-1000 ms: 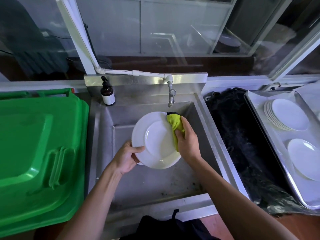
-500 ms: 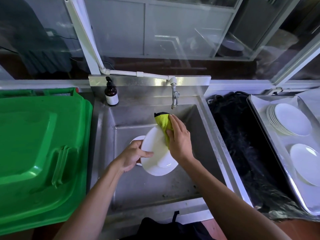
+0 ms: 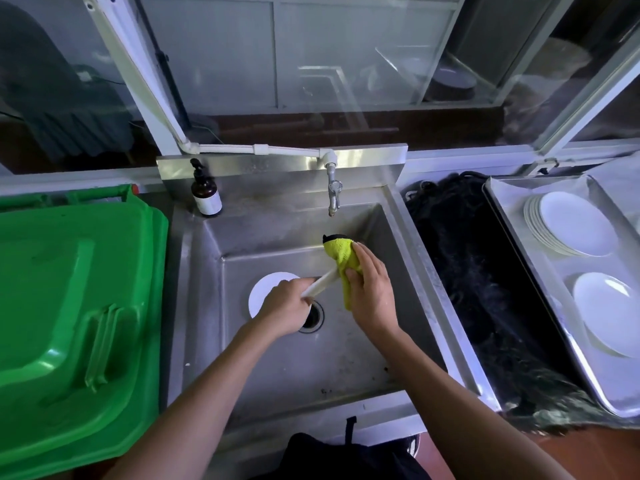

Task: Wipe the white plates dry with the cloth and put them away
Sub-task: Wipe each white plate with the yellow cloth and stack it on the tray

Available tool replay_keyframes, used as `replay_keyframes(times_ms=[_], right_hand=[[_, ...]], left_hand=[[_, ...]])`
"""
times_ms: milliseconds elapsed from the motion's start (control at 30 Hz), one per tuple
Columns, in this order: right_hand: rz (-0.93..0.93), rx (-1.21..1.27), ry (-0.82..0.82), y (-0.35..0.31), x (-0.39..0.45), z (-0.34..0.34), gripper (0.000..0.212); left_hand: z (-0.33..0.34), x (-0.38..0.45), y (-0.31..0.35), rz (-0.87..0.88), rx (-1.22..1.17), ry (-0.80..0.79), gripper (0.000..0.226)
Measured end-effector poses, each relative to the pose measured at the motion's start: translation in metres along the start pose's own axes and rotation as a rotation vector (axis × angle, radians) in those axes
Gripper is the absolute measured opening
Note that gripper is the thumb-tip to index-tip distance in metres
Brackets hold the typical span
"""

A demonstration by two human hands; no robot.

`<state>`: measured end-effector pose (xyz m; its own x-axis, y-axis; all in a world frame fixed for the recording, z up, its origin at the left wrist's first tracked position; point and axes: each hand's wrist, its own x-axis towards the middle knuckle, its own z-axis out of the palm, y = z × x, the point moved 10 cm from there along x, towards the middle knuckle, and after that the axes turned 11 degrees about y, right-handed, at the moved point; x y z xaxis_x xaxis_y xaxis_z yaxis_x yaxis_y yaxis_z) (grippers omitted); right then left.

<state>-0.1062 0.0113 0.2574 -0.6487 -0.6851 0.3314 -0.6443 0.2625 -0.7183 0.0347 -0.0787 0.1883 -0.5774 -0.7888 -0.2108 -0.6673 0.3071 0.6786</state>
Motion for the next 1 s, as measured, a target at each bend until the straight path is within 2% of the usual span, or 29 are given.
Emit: replay_keyframes(times_ms=[200, 433, 633, 767, 1000], right_hand=[[0.076, -0.012, 0.081, 0.06, 0.008, -0.059, 0.046], [0.17, -0.03, 0.222, 0.138, 0.016, -0.158, 0.047], [0.213, -0.009, 0.338, 0.213, 0.026, -0.264, 0.041], [0.184, -0.017, 0.496, 0.25, 0.029, -0.342, 0.028], [0.333, -0.02, 0.611, 0.347, 0.002, -0.434, 0.02]], left_hand=[[0.028, 0.012, 0.062, 0.253, 0.304, 0.045, 0.073], [0.089, 0.021, 0.165, 0.5, 0.465, 0.046, 0.082], [0.164, 0.034, 0.265, 0.647, 0.538, -0.003, 0.084], [0.227, 0.038, 0.338, 0.742, 0.574, -0.083, 0.082], [0.336, 0.029, 0.43, 0.926, 0.698, -0.196, 0.078]])
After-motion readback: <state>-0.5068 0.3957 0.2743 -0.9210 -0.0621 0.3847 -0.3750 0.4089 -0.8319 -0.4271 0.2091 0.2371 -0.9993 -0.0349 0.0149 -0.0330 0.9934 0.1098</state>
